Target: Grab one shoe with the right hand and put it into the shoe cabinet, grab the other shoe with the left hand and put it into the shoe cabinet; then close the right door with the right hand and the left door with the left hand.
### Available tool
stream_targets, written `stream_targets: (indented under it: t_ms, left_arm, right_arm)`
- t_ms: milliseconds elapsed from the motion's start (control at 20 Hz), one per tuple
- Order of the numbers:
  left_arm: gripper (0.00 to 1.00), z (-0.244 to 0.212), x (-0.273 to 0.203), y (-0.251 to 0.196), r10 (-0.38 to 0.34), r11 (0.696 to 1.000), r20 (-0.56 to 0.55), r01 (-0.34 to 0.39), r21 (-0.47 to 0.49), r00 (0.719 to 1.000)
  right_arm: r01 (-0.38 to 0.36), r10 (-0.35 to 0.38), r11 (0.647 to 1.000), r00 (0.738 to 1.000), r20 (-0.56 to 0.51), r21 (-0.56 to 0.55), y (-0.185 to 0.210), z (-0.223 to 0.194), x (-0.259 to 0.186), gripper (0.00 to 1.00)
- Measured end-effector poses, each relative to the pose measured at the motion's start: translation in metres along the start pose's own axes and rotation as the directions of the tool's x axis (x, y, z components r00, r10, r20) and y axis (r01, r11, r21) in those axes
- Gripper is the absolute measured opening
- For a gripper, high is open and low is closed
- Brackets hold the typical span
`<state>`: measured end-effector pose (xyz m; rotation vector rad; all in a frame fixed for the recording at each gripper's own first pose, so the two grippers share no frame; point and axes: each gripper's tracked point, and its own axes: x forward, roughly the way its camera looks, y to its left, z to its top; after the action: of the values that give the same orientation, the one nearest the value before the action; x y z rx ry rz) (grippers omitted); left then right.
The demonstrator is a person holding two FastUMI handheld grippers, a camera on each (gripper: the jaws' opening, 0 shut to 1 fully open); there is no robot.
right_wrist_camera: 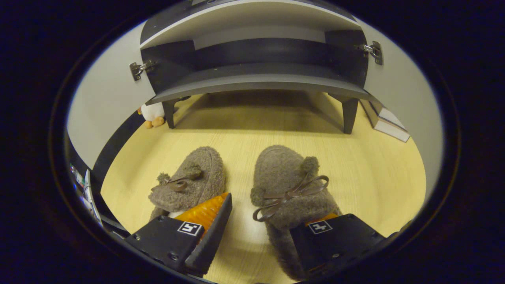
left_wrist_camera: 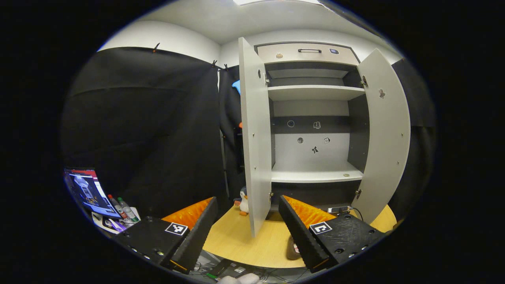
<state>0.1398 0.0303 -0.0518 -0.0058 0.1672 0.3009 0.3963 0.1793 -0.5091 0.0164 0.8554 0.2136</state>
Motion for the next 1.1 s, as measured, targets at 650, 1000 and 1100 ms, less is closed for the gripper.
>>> stream_targets:
  t_ms: [650, 1000, 1100]
  left_arm:
    - [1.00, 0.006, 0.004, -0.027, -0.009, 1.000, 0.030, 0.009, -0.013, 1.000]
    - [0.96, 0.010, -0.001, -0.034, 0.001, 0.999, 0.059, 0.001, -0.034, 0.998]
    - [1.00, 0.010, -0.002, -0.037, -0.004, 0.999, 0.060, 0.006, -0.043, 0.998]
  right_arm:
    - [-0.085, 0.079, 0.993, 0.994, 0.079, 0.077, 0.009, 0.061, -0.056, 0.11]
    - [-0.120, 0.122, 0.992, 0.940, 0.320, -0.028, 0.018, 0.181, -0.136, 0.10]
    - [-0.108, 0.121, 0.993, 0.915, 0.385, -0.056, 0.019, 0.212, -0.154, 0.11]
